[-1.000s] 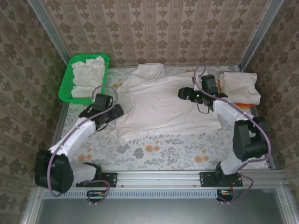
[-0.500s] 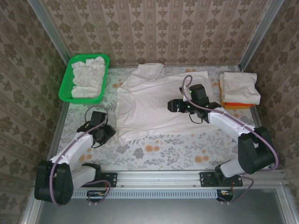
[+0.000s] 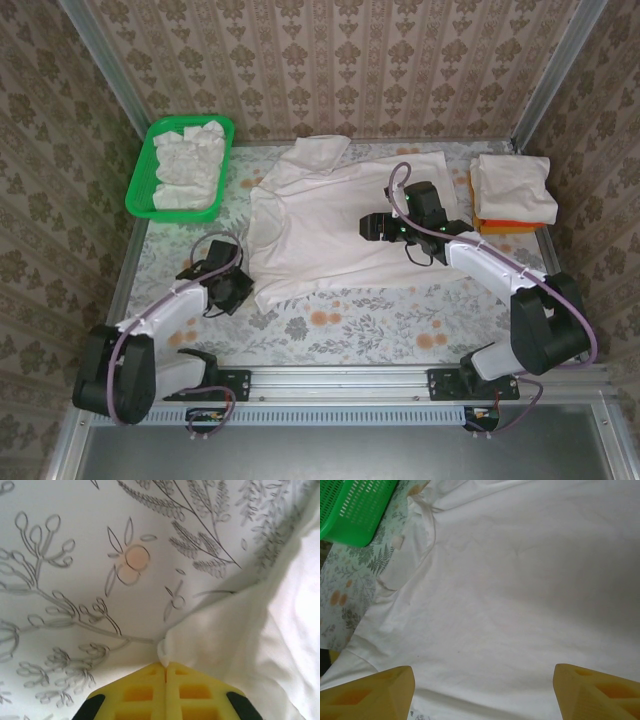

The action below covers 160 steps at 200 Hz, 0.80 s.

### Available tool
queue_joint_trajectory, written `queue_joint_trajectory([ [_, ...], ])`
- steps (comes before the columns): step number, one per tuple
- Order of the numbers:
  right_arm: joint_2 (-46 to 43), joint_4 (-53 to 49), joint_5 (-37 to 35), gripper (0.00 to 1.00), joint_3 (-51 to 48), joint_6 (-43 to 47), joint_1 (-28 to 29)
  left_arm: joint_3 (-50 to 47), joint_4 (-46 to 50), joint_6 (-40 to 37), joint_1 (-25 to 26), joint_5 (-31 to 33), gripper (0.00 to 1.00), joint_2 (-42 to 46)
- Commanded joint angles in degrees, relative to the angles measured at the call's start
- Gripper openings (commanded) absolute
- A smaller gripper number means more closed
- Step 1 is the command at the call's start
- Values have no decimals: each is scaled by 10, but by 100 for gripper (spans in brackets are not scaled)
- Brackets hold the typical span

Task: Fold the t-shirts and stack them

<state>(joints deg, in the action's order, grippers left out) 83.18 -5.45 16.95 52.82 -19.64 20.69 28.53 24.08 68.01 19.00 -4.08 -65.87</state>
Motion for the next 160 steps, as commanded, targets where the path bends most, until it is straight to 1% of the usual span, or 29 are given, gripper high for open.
queue_joint_trajectory([
  [1,51,2,-17,74,19,14,14,-9,21,73,10,-26,0,40],
  [28,125,31,-20,74,59,4,44,2,61,107,19,-89,0,76],
  [64,193,55,-9,74,108,-14,77,31,159,97,20,-172,0,96],
  [87,216,60,-1,74,127,-20,88,44,223,84,20,-205,0,106],
  [107,230,67,8,74,133,-23,92,51,277,79,20,-211,0,114],
  [119,241,70,13,74,138,-24,93,54,292,75,20,-210,8,118],
  [125,246,67,14,74,142,-25,94,56,294,74,20,-211,14,118],
  [129,251,64,15,74,145,-24,95,58,296,73,21,-211,21,118],
  [134,255,62,15,74,148,-24,95,61,299,68,20,-209,33,118],
  [146,264,57,14,74,152,-24,95,82,320,54,21,-185,56,117],
  [153,264,55,9,74,153,-22,95,97,337,43,22,-164,67,115],
  [160,263,49,4,74,153,-22,95,114,351,34,22,-142,74,113],
])
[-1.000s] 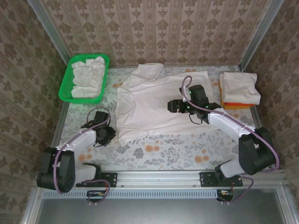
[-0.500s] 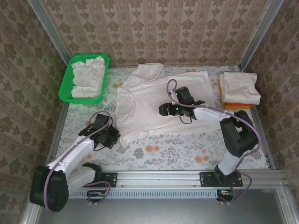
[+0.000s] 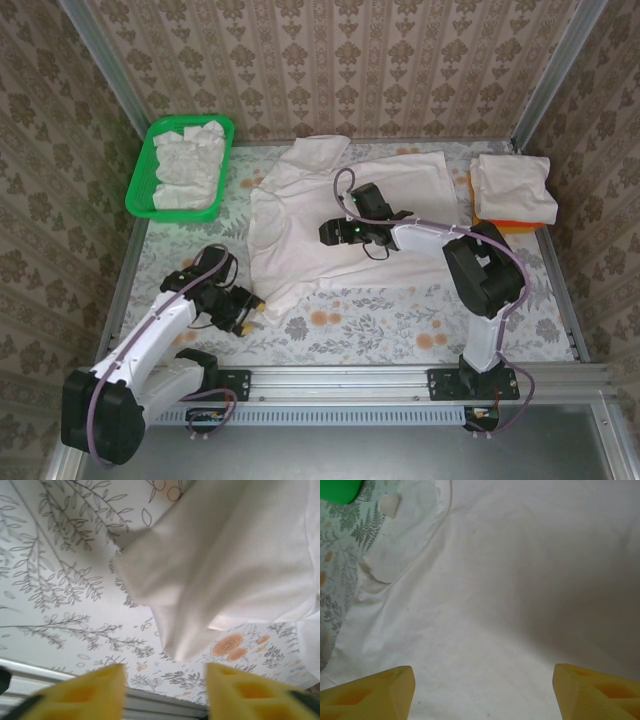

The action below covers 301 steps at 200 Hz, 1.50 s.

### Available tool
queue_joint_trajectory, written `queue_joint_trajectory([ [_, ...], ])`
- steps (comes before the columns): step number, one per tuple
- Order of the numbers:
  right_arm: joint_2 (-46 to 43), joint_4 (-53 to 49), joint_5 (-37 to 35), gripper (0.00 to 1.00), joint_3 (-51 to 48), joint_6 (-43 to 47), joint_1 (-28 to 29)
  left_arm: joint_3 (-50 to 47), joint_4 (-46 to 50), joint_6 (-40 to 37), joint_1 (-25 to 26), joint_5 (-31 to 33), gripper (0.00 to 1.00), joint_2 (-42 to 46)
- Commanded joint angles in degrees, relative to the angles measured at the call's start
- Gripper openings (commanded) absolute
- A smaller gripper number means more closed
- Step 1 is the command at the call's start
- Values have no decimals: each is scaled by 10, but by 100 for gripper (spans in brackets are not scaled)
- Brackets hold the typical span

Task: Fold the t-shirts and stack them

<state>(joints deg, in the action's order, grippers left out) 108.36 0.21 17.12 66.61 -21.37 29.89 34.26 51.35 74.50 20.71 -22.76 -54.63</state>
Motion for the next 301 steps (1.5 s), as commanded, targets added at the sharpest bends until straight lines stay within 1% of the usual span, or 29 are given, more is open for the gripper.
queue_joint_trajectory([
  [1,11,-8,1,74,15,-4,3,59,79,-33,5,47,75,0],
  [12,5,-17,-6,74,11,-1,3,82,89,-51,4,75,80,-6],
  [25,-7,-20,-14,74,1,0,2,96,67,-82,5,89,83,-14],
  [47,-32,-21,-26,74,-22,-3,-1,86,-21,-189,11,56,83,-33],
  [58,-43,-23,-30,74,-33,-5,-4,77,-41,-215,19,45,84,-43],
  [68,-53,-27,-34,74,-41,-6,-6,68,-52,-221,33,42,85,-51],
  [82,-64,-33,-42,74,-48,-6,-11,52,-66,-200,50,46,85,-57],
  [86,-66,-35,-43,74,-50,-7,-11,46,-74,-192,70,47,85,-58],
  [93,-70,-36,-46,74,-52,-5,-13,33,-93,-174,84,45,84,-59],
  [113,-77,-37,-52,74,-57,-6,-14,-4,-155,-123,108,38,80,-59],
  [127,-80,-37,-54,74,-59,-10,-14,-19,-175,-103,122,48,78,-59],
  [135,-81,-36,-55,74,-61,-11,-14,-23,-176,-96,127,55,76,-60],
  [162,-84,-30,-58,74,-68,-14,-15,-43,-203,-75,130,62,73,-54],
  [176,-82,-28,-58,74,-69,-16,-16,-56,-234,-57,129,63,67,-46],
  [192,-82,-28,-58,74,-70,-19,-16,-63,-251,-45,130,64,62,-42],
  [219,-85,-25,-59,74,-75,-21,-16,-71,-233,-41,142,68,63,-43],
  [243,-86,-25,-60,74,-74,-20,-18,-86,-243,-23,172,80,64,-33],
  [267,-88,-15,-58,74,-81,-24,-19,-93,-232,-27,199,99,65,-27],
  [291,-84,-7,-54,74,-86,-30,-19,-113,-263,-25,206,105,64,-28],
  [301,-83,-3,-52,73,-88,-33,-19,-117,-275,-26,206,109,62,-31],
])
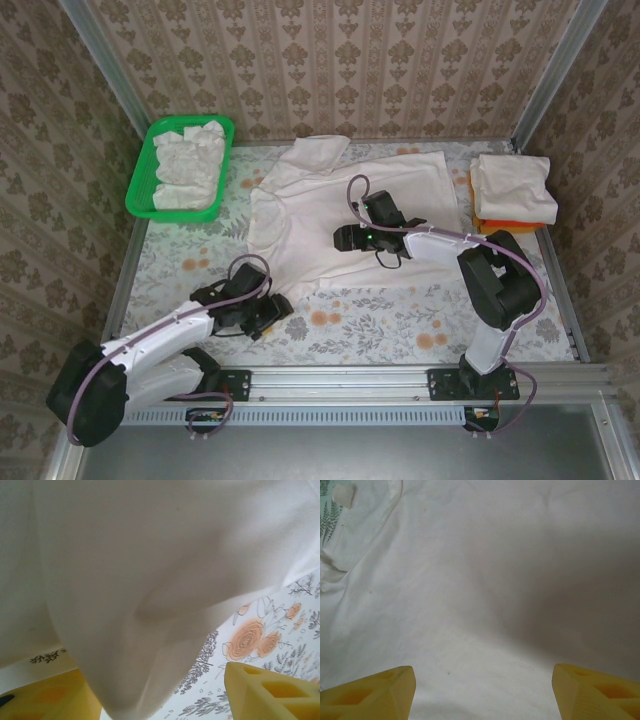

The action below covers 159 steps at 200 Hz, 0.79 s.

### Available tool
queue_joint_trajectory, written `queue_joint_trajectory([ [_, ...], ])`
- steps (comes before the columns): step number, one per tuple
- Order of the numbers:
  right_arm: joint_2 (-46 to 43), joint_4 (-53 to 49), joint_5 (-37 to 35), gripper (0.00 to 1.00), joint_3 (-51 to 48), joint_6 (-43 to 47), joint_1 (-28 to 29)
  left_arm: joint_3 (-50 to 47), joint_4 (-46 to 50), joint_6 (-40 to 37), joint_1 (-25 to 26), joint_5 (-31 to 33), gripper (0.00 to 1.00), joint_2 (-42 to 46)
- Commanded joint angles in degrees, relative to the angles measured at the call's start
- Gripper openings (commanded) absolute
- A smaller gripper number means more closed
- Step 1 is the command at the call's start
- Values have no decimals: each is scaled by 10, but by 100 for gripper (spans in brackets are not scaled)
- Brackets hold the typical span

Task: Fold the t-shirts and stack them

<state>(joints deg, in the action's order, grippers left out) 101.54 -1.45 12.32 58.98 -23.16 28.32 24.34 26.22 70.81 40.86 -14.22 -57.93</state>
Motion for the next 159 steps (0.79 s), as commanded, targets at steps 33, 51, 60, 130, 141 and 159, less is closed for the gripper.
queue_joint_trajectory([
  [33,-19,14,-2,73,-17,-17,-3,-7,-34,-7,3,40,54,-15],
  [51,-22,11,-3,73,-18,-17,-3,-2,-35,-13,3,44,44,-22],
  [60,-24,11,-3,73,-20,-17,-3,-2,-38,-12,2,43,36,-25],
  [130,-105,-20,-56,73,-55,-24,-5,9,-10,15,3,33,0,14],
  [141,-134,-36,-86,73,-69,-33,-10,19,0,26,1,31,0,21],
  [159,-192,-68,-132,73,-103,-51,-31,45,19,20,-10,26,0,22],
])
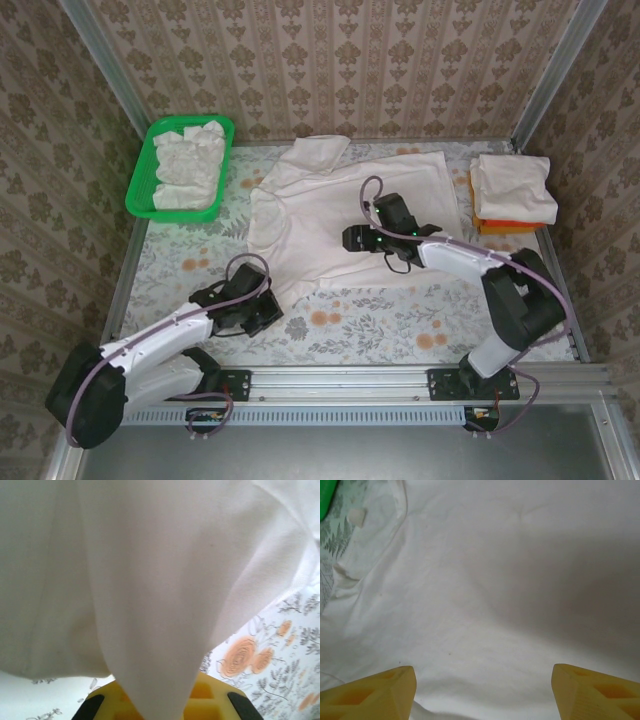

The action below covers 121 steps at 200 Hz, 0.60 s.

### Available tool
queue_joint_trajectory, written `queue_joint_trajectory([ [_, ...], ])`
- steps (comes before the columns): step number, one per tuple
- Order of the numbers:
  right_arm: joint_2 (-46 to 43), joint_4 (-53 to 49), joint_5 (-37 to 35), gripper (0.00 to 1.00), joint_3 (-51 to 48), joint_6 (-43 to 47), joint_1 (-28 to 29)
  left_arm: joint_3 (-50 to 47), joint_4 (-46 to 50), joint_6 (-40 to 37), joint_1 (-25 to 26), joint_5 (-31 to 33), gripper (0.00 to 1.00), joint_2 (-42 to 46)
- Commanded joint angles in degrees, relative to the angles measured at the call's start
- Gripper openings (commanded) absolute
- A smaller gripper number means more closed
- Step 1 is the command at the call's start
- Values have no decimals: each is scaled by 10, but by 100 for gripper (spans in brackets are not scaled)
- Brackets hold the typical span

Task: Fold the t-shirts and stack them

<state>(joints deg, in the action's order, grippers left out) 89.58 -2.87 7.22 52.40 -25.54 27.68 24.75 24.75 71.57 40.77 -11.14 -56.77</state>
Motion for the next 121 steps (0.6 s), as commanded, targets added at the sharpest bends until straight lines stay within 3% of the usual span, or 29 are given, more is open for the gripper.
queue_joint_trajectory([
  [1,-77,-55,-83,73,-39,-28,-26,43,34,12,-10,-5,0,11],
  [19,-149,-102,-114,73,-72,-55,-67,65,32,7,-29,-27,0,8],
  [67,-266,-257,-111,72,-132,-101,-260,63,-39,46,-73,-100,0,21],
  [99,-252,-275,-50,70,-153,-108,-368,68,-49,63,-105,-134,0,36],
  [121,-217,-271,3,68,-159,-109,-407,61,-39,67,-115,-135,0,53],
])
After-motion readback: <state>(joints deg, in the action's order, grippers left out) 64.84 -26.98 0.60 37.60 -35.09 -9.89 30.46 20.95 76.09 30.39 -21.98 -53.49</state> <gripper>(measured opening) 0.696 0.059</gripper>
